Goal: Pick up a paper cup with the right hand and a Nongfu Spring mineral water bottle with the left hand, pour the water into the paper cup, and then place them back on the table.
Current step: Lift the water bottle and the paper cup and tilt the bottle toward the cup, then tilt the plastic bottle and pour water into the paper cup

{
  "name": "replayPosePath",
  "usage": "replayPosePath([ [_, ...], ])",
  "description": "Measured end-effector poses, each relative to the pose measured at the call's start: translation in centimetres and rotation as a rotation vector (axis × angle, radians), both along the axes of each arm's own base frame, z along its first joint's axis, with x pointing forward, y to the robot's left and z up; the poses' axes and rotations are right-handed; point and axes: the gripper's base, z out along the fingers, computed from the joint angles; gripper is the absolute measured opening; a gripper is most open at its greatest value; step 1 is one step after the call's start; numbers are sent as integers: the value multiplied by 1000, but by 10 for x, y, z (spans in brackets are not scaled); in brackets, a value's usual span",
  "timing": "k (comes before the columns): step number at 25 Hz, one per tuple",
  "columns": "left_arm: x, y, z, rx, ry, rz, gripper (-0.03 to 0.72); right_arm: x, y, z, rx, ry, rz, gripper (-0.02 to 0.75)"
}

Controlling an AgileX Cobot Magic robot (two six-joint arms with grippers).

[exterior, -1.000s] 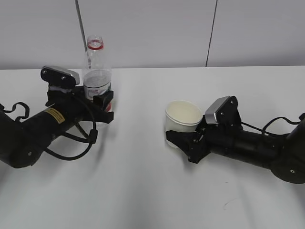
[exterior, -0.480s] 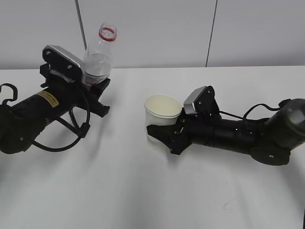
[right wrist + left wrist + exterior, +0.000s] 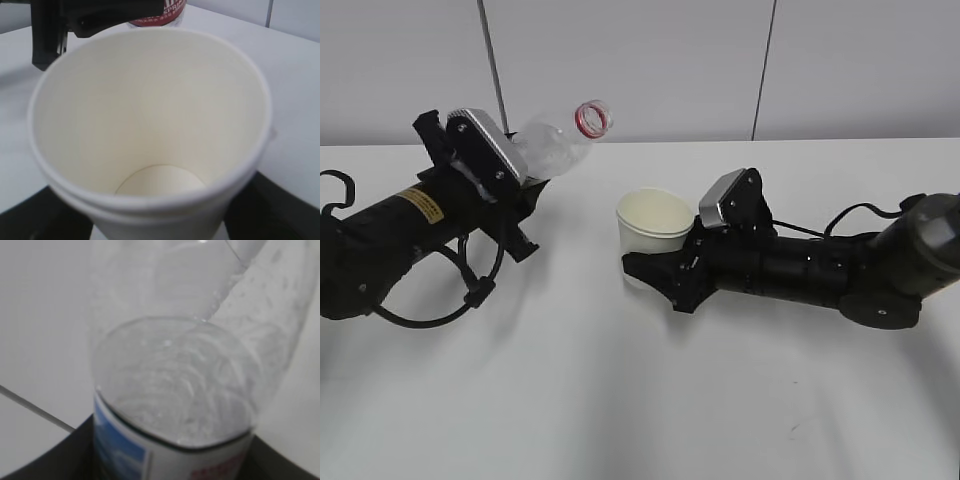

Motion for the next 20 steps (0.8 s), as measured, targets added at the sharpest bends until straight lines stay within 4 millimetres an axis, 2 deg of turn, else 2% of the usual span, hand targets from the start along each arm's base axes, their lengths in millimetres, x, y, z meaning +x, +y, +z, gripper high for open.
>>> replayPosePath([
  [20, 1, 2, 0, 274, -145, -13, 380, -5, 4, -2, -20, 10, 62, 510],
])
